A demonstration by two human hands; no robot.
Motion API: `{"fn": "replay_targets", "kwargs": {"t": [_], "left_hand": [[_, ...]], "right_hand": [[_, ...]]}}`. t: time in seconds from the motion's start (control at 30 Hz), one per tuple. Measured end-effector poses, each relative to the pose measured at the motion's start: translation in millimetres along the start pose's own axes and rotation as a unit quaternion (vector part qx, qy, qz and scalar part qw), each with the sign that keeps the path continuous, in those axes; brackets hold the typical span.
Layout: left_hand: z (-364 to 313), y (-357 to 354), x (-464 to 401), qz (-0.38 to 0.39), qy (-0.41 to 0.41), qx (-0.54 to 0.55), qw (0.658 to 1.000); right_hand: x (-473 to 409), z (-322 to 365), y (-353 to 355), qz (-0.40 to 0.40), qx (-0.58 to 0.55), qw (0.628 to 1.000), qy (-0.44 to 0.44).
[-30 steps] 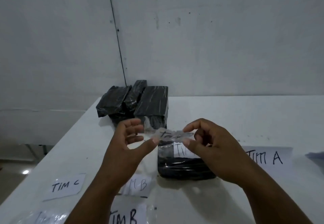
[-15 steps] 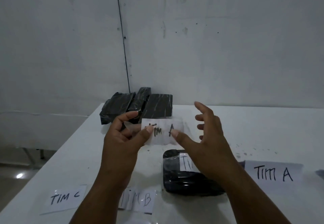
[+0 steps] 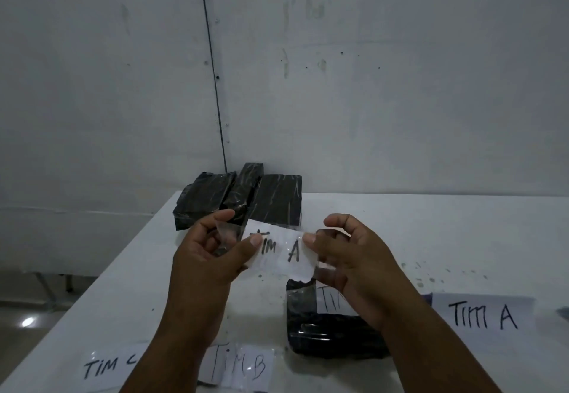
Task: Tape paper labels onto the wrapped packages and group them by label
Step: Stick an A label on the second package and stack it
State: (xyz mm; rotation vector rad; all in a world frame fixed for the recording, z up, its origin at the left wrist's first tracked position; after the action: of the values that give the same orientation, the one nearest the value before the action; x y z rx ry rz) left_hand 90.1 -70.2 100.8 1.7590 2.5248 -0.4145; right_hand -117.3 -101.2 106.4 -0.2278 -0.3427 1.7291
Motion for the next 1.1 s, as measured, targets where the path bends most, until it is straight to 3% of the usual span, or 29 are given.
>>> {"fn": "replay_targets", "kwargs": {"t": [0.3, 0.47, 0.6, 0.73, 0.8, 0.9, 0.97, 1.1], "left_hand": [[2, -1, -5, -0.040, -0.052, -0.013, 0.998], [2, -8, -7, -0.055, -0.063, -0.035, 0.996], [9, -20, -12, -0.060, -0.012, -0.013, 0.998], [19, -26, -31, -0.138, 0.000, -0.076, 0.987], [24, -33, -42, -0.131, -0.032, -0.203, 0.970], [37, -51, -57, -0.064, -0.040, -0.454, 0.888], [48, -61, -64, -0.020, 0.007, -0.522, 0.853], [66, -75, -75, 0.005, 0.066, -0.570, 0.819]], "right_hand": [[3, -1, 8, 0.008, 0.126, 0.992, -0.010], [3, 10, 8, -0.043, 0.204, 0.975, 0.075], [6, 25, 9, -0.096, 0.265, 0.945, 0.164], [8, 43, 21, -0.164, 0.253, 0.927, 0.223], [8, 52, 27, -0.198, 0.247, 0.917, 0.242], [5, 62, 33, -0.236, 0.238, 0.906, 0.259], [3, 65, 36, -0.244, 0.241, 0.902, 0.264], [1, 64, 42, -0.245, 0.243, 0.903, 0.257]]}}
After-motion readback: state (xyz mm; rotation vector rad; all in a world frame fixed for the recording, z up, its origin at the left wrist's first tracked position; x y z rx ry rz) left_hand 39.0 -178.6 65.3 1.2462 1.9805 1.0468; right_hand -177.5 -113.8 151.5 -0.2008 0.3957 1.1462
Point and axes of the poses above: each hand's wrist, its own x-axis away from the middle knuckle, its own y-axis out of the back of the hand, z = x × y, the point moved 4 cm from there along -x, towards the middle knuckle, and after that the axes turned 2 degrees about -z, right-handed, at the moved point
